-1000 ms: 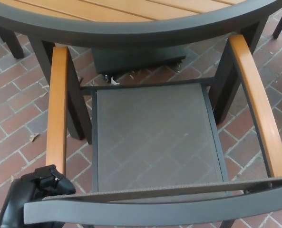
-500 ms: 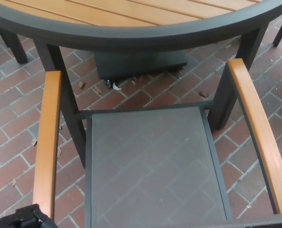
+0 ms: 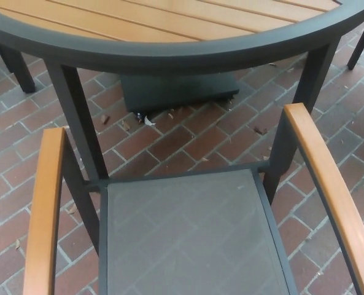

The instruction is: A chair is kept outside and the robot walks towards it to grab it and pull it out towards itself

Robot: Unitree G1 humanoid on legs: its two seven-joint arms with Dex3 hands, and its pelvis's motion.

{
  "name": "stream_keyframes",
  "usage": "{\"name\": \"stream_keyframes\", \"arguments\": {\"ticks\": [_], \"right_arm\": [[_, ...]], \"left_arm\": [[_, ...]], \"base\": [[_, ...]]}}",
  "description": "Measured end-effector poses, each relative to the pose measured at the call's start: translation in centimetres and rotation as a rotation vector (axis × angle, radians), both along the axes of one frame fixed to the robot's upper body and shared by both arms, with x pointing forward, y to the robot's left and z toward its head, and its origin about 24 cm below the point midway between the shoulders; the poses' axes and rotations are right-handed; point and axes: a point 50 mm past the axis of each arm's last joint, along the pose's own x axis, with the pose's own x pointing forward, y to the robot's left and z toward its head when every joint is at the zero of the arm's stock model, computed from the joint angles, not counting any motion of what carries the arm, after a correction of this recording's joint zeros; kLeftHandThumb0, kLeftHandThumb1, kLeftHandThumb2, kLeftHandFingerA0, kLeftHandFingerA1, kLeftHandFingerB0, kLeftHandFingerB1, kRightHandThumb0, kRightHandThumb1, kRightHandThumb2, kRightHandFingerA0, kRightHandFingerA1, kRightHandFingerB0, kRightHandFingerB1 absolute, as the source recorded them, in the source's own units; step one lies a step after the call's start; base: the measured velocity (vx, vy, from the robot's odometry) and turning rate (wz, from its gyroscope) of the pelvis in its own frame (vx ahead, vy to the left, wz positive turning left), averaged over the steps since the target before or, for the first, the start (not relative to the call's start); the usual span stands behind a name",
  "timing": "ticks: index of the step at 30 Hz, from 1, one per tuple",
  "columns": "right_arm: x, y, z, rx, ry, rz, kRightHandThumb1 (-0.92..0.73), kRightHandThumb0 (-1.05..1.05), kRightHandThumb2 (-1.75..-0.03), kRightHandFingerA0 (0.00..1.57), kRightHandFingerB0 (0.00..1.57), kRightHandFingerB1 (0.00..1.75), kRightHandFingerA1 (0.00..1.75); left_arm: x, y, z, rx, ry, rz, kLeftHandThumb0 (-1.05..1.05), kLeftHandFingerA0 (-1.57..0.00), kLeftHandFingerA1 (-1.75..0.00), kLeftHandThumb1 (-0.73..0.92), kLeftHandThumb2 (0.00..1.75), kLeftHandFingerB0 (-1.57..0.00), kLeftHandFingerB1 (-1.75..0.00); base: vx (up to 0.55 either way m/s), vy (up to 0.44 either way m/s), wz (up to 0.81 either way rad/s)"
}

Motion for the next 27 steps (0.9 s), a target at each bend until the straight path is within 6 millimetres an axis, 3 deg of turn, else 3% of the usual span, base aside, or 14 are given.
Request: {"name": "stream_keyframes", "arguments": {"ticks": [6,7,11,12,13,14,15,16,18,19,22,23,25,27], "right_arm": [[-1.0,0.1,0.2,0.031,0.001,-0.033,-0.71,-0.26,-0.96,0.76,0.68,1.75,1.75],[-1.1,0.2,0.2,0.034,-0.002,-0.035,-0.81,-0.25,-0.80,0.79,0.74,1.33,1.62],[-1.4,0.3,0.5,0.050,-0.024,-0.041,-0.81,-0.25,-0.80,0.79,0.74,1.33,1.62],[-1.4,0.3,0.6,0.052,-0.029,-0.042,-0.77,-0.27,-0.90,0.67,0.60,1.75,1.75],[-1.5,0.3,0.7,0.056,-0.035,-0.044,-0.77,-0.27,-0.90,0.67,0.60,1.75,1.75],[-1.6,0.3,0.8,0.063,-0.049,-0.049,-0.92,-0.22,-0.70,0.63,0.54,1.31,1.70],[-1.7,0.3,0.9,0.064,-0.054,-0.051,-0.92,-0.22,-0.70,0.63,0.54,1.31,1.70],[-1.7,0.3,0.9,0.066,-0.058,-0.053,-0.83,-0.30,-0.67,0.46,0.30,0.64,1.36],[-1.9,0.3,0.9,0.066,-0.062,-0.058,-0.83,-0.30,-0.67,0.46,0.30,0.64,1.36],[-2.0,0.3,1.0,0.066,-0.063,-0.059,-0.52,-0.97,-0.89,0.00,0.00,0.00,0.17],[-2.5,0.3,1.0,0.065,-0.065,-0.065,-0.52,-0.97,-0.89,0.00,0.00,0.00,0.17],[-3.0,0.2,0.9,0.061,-0.050,-0.069,-0.50,-0.82,-0.72,0.00,0.00,0.00,0.00],[-3.4,0.2,0.8,0.059,-0.038,-0.070,-0.60,-1.05,-0.93,0.00,0.00,0.10,0.28],[-4.0,0.2,0.9,0.041,-0.022,-0.065,-0.60,-1.05,-0.93,0.00,0.00,0.10,0.28]], "left_arm": [[0.0,0.2,0.5,0.000,-0.017,0.013,-0.15,-0.95,-1.74,0.41,1.28,-0.95,-1.59],[0.0,0.2,0.6,-0.002,-0.018,0.014,-0.12,-0.99,-1.69,0.30,1.42,-0.81,-1.72],[-0.2,0.3,0.7,-0.006,-0.017,0.022,-0.12,-0.99,-1.69,0.30,1.42,-0.81,-1.72],[-0.2,0.3,0.8,-0.006,-0.017,0.022,-0.18,-0.99,-1.66,0.42,1.28,-0.81,-1.63],[-0.2,0.3,0.8,-0.005,-0.017,0.023,-0.18,-0.99,-1.66,0.42,1.28,-0.81,-1.63],[-0.3,0.3,0.8,-0.006,-0.016,0.024,-0.19,-0.91,-1.75,0.50,1.35,-0.81,-1.58],[-0.3,0.3,0.9,-0.006,-0.017,0.024,-0.19,-0.91,-1.75,0.50,1.35,-0.81,-1.58],[-0.3,0.3,0.9,-0.006,-0.017,0.024,-0.17,-0.93,-1.51,0.57,1.06,-0.75,-1.35],[-0.4,0.3,0.9,-0.007,-0.016,0.026,-0.17,-0.93,-1.51,0.57,1.06,-0.75,-1.35],[-0.4,0.3,0.9,-0.007,-0.016,0.027,-0.78,-0.10,-0.74,0.42,0.74,0.00,-0.03],[-0.9,0.5,1.0,-0.006,-0.001,0.035,-0.78,-0.10,-0.74,0.42,0.74,0.00,-0.03],[-1.3,0.6,1.1,0.000,0.016,0.040,-1.02,0.00,0.00,0.50,0.78,0.00,0.00],[-1.7,0.7,1.2,0.002,0.028,0.039,-1.00,0.00,0.00,0.48,0.75,0.00,0.00],[-2.0,0.9,1.5,0.018,0.039,0.031,-1.00,0.00,0.00,0.48,0.75,0.00,0.00]], "base": [[0.00,0.000,0.00],[0.00,0.000,0.00],[0.00,0.000,0.00],[0.00,0.000,0.00],[0.00,0.000,0.00],[0.00,0.000,0.00],[0.00,0.000,0.00],[0.00,0.000,0.00],[0.00,0.000,0.00],[0.00,0.000,0.00],[0.00,0.000,0.00],[0.00,0.000,0.00],[0.00,0.000,0.00],[0.00,0.000,0.00]]}}
